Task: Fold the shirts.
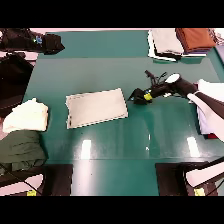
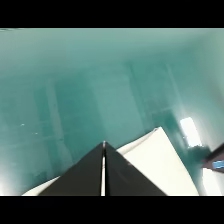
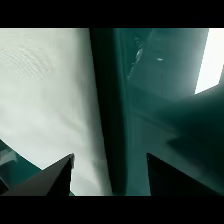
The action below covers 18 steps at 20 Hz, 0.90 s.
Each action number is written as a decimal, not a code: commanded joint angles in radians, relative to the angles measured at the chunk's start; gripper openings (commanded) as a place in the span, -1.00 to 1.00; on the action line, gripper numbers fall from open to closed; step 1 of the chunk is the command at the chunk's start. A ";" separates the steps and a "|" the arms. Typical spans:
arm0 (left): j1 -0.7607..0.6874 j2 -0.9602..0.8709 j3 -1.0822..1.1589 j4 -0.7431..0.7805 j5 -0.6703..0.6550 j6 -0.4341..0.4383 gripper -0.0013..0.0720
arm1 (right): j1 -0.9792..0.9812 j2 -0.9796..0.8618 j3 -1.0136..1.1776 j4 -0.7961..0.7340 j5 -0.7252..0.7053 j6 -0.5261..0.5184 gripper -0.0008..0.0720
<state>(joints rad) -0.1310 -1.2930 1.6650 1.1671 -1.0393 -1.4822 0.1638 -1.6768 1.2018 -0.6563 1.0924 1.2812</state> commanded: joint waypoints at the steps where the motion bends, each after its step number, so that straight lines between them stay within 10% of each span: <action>1: -0.002 0.000 0.000 0.001 0.000 0.002 -0.89 | 0.086 -0.122 0.058 0.092 0.018 -0.020 0.42; 5: -0.002 0.001 0.000 -0.002 -0.001 -0.002 -0.89 | 0.229 -0.233 0.224 0.149 -0.010 -0.021 -0.03; 7: -0.002 0.001 0.000 -0.008 0.000 -0.002 -0.89 | 0.267 -0.257 0.298 0.138 -0.028 -0.027 -0.81; 18: -0.152 0.001 0.000 -0.018 0.033 0.002 -0.90 | -0.183 0.090 0.303 -0.263 -0.023 0.081 -0.92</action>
<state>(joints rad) -0.2245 -1.2930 1.6650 1.1484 -1.0290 -1.4830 0.1421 -1.6878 1.5284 -0.7948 1.0473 1.3224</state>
